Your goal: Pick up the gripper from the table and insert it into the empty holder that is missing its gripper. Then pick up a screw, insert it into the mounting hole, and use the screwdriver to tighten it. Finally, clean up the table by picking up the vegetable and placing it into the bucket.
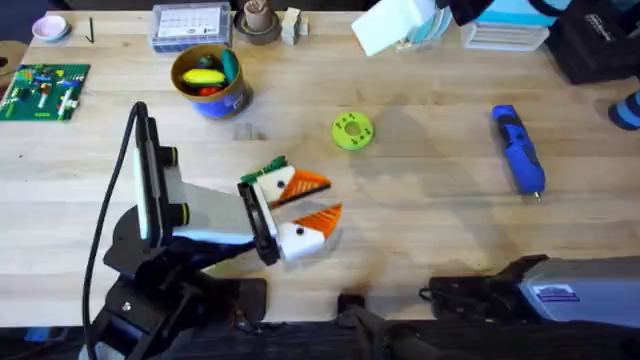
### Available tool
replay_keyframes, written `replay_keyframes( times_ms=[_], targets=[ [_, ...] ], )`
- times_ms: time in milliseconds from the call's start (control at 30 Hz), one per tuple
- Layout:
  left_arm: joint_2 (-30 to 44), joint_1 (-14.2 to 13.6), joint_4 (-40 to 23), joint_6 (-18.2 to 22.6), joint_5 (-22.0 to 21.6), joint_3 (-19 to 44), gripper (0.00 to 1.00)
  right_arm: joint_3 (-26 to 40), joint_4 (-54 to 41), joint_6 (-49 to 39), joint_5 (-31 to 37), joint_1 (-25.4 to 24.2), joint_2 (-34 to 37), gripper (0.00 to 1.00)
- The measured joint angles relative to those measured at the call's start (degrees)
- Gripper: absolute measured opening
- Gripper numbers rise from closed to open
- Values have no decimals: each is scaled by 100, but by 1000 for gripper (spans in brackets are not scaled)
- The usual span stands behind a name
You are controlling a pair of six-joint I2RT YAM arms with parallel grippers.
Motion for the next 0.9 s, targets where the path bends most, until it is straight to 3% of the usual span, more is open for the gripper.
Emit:
replay_keyframes(
  times_ms=[67,133,567,733,900],
  targets=[
    [0,0,2,5,0,0,86,0,2,0,0,0,-1,948],
    [0,0,4,23,-13,0,9,0,0,0,0,0,1,948],
    [-1,0,4,130,-15,0,4,0,-170,20,513,-144,-228,950],
    [0,0,4,239,-15,0,4,0,-556,83,607,-945,-843,949],
    [0,0,4,381,-17,0,4,-40,-1201,132,623,-2127,-1299,952]
  ],
)
